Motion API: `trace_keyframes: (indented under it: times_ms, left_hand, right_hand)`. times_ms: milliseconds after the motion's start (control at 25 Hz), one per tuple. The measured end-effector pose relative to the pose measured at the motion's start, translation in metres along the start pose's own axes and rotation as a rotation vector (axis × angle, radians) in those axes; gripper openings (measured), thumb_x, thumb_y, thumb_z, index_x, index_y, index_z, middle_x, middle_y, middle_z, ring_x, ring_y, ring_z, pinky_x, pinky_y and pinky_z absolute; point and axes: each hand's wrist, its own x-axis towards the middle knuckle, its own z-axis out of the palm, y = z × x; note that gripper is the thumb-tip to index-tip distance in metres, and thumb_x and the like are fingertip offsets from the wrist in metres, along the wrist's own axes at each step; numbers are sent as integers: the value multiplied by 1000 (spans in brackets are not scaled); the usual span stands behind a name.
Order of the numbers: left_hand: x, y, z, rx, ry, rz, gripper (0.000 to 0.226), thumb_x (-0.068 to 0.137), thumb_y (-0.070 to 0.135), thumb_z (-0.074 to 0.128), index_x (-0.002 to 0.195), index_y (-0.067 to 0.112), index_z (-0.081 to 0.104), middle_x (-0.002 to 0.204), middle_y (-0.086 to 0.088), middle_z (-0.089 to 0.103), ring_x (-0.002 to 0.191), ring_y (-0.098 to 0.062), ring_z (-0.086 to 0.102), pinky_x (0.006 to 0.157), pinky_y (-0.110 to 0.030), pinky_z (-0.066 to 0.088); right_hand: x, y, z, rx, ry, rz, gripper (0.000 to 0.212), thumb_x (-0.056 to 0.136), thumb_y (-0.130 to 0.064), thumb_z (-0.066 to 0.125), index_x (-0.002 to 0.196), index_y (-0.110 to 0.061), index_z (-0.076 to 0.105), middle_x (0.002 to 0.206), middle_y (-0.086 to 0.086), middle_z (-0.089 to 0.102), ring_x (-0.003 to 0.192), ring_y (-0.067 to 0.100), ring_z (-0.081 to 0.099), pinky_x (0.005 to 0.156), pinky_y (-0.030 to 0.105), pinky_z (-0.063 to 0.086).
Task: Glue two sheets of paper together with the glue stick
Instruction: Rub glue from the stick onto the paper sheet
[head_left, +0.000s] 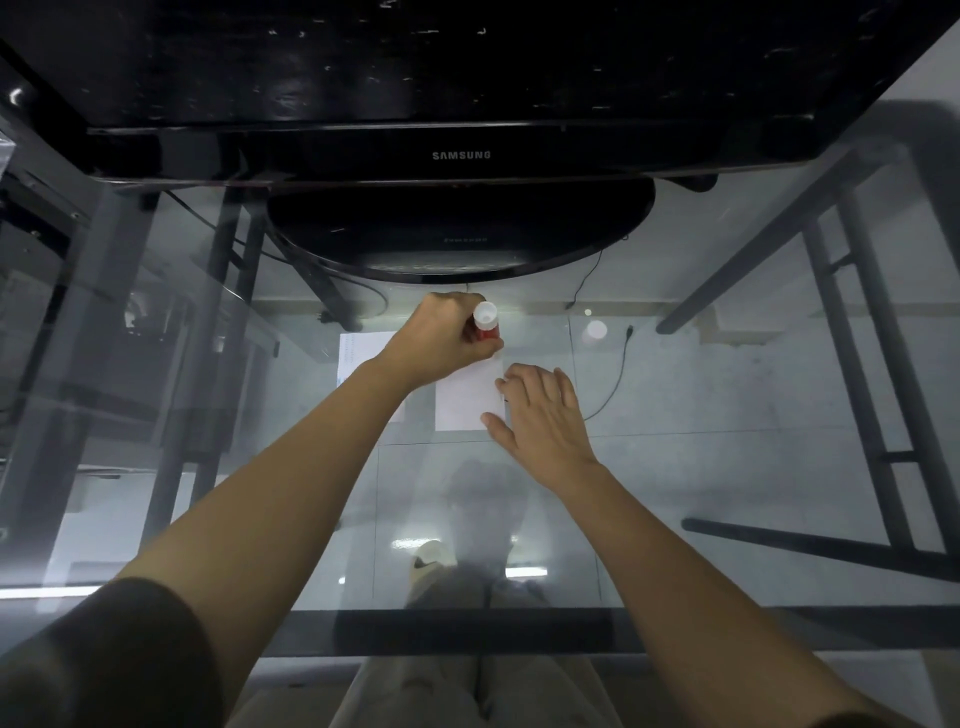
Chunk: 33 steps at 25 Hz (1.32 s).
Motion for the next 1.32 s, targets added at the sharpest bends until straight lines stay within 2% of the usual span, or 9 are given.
trace_keyframes:
  times_ms: [80,200,360,520,680,840,1040,1160,1320]
  left_hand:
    - [5,-3,-6,-3,65,-34,24,79,22,70,90,3,61,87,-13,67,77,-23,60,71,-31,49]
    - [3,-6,-18,-71,186,-113,25,76,27,73,89,9,61,83,-5,65,71,-14,57,63,-19,44]
    - [-30,-5,-22,-209,32,-112,26,70,37,76,86,20,64,79,6,65,70,-5,59,63,-17,48]
    - [-60,-5,-8,-167,-125,-55,24,69,29,79,86,16,68,84,0,70,71,-10,62,67,-27,53]
    - [-60,-3,1,-83,-154,43,21,71,27,77,85,15,66,82,-2,70,65,-7,57,62,-13,45]
    - [-36,-9,-6,-40,-172,60,24,74,29,74,86,11,66,81,-6,69,67,-12,59,64,-24,51]
    - [-15,-13,-12,12,-30,27,29,75,26,74,93,5,64,87,-12,69,75,-21,60,68,-23,46]
    - [-28,-11,-9,-47,-30,67,25,73,27,76,88,10,67,83,-7,70,69,-15,60,63,-17,47]
    - [-43,-1,1,-67,-105,126,20,74,28,74,86,14,67,81,-2,70,66,-7,59,63,-17,50]
  right_hand:
    - [0,1,1,2,7,-7,45,92,-39,49,123,-6,52,131,11,51,122,28,45,110,46,24]
    - [1,1,1,-4,4,-24,44,93,-40,45,123,-9,52,142,7,44,126,27,41,111,47,21]
    - [1,17,-3,34,-47,-89,43,95,-38,37,133,-19,44,150,-4,35,134,21,28,114,47,4]
    - [3,30,-9,148,-92,-95,51,89,-43,48,137,-29,34,148,-9,36,134,19,25,113,48,-2]
    - [8,31,-10,208,-88,-35,65,82,-48,57,137,-32,26,135,0,47,132,19,26,113,47,-3]
    - [9,33,-12,249,-83,-45,68,79,-46,61,135,-31,25,131,1,49,130,19,27,113,48,-5]
    - [9,32,-13,238,-90,-54,71,80,-46,61,137,-29,23,137,-3,45,129,19,27,112,53,-3]
    - [8,32,-12,236,-81,-58,72,80,-46,60,138,-29,22,138,-5,44,129,18,25,112,54,-3]
    - [8,33,-10,255,-78,-42,71,80,-46,61,138,-30,22,137,-2,45,130,17,24,112,53,-3]
